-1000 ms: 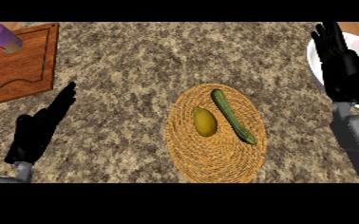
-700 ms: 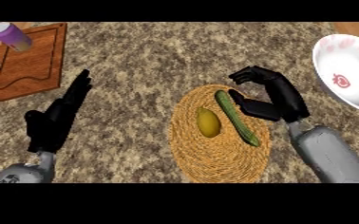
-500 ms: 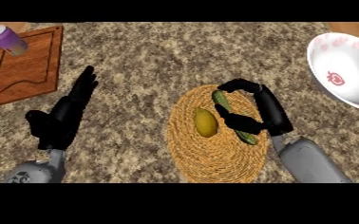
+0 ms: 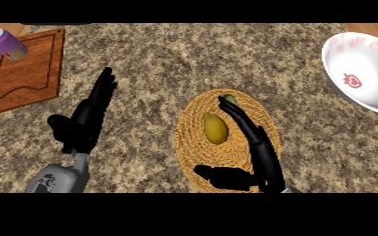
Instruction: Pick the lemon from the placemat and place it in the bowl
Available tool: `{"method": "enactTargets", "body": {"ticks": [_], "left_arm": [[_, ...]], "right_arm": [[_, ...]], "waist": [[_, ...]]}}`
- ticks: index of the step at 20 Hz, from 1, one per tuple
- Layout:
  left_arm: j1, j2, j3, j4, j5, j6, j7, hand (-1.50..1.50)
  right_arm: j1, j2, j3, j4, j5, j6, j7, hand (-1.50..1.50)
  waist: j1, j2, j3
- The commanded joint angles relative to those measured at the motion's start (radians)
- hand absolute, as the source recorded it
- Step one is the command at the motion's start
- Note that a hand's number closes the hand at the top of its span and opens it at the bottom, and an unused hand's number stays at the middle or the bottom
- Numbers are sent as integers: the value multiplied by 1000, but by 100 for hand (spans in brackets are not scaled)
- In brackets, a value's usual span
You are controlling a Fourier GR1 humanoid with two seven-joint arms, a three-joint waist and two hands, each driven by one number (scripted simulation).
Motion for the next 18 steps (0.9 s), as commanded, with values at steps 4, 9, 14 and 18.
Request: {"method": "enactTargets", "body": {"ticks": [4,9,14,18], "left_arm": [[22,21,26,-21,7,-32,11,0],[-54,-51,-2,-1,-49,26,53,0],[20,-75,-16,37,-52,-2,-47,0],[-50,-66,8,22,-60,-6,22,0]], "right_arm": [[-73,-141,-48,-243,212,3,465,-150],[-153,-132,-65,-310,208,173,718,-150],[-221,-93,-10,-214,250,270,914,-150],[-277,-82,-89,-174,158,389,985,-150]], "waist": [[1,-4,-2],[5,0,0],[13,1,-1],[13,2,0]]}}
